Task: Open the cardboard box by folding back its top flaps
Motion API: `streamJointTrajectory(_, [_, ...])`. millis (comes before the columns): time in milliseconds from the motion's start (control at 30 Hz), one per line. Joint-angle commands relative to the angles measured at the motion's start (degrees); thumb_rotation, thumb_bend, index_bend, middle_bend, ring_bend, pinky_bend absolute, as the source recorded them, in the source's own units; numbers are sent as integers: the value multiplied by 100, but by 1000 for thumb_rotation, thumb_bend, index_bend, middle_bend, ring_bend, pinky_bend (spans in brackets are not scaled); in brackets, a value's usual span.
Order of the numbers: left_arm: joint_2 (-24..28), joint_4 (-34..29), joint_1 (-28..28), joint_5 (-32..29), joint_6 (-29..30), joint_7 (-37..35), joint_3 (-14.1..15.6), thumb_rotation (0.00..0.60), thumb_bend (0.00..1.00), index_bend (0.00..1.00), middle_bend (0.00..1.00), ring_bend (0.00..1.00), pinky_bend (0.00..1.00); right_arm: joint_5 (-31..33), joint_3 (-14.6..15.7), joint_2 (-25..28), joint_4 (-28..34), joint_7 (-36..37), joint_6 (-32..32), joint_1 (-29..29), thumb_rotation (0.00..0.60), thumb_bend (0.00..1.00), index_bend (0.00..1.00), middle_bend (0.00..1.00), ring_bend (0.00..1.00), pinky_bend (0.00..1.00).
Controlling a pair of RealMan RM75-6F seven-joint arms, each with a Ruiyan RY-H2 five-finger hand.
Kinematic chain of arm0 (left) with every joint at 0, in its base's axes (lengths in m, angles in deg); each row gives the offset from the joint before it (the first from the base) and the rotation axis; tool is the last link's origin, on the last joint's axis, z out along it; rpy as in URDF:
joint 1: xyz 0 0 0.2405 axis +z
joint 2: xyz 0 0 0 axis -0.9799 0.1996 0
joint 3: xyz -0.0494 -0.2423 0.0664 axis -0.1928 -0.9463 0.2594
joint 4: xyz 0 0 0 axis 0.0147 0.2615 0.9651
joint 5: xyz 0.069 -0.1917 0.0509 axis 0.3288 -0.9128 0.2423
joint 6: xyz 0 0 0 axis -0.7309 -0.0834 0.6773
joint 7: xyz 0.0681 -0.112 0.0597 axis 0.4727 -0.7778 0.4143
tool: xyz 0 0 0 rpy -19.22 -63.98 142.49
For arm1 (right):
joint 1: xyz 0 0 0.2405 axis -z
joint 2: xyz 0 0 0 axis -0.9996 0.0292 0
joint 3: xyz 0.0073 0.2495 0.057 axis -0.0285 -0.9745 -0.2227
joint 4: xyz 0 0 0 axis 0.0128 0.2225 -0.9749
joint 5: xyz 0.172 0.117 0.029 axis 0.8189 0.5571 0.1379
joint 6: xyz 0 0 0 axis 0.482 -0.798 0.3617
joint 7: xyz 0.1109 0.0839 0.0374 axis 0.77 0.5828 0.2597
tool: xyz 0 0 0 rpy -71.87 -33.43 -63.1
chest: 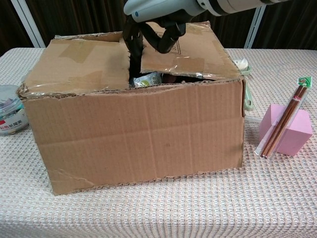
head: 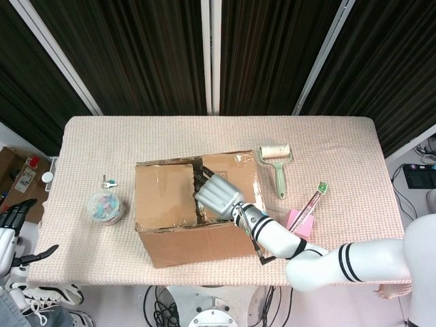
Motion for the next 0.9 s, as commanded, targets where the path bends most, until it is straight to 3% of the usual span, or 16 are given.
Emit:
streamJointTrajectory(33, [1, -23, -13, 9, -12, 21, 0, 398, 3, 110, 146, 141, 243, -15, -8, 246, 228, -1, 142, -6, 600, 1000, 428, 351, 0, 0])
streamJointTrajectory(400, [-38, -51, -75, 38, -90, 32, 12, 398, 3, 110, 146, 141, 243, -429, -129, 1490, 1036, 356, 450, 364, 600, 1000, 441, 390, 0, 0])
streamJointTrajectory(633, [-50, -80, -136, 72, -155, 62, 20, 397, 3, 110, 146, 141, 243, -1136, -127, 2333, 1360, 883, 411, 969, 600, 1000, 440, 400, 0, 0])
streamJointTrajectory(900, [-85, -134, -189, 115, -198, 98, 32, 399, 3, 110, 146, 142, 243, -2061, 14, 2920, 1361, 1514, 321, 1804, 600, 1000, 435, 402, 0, 0])
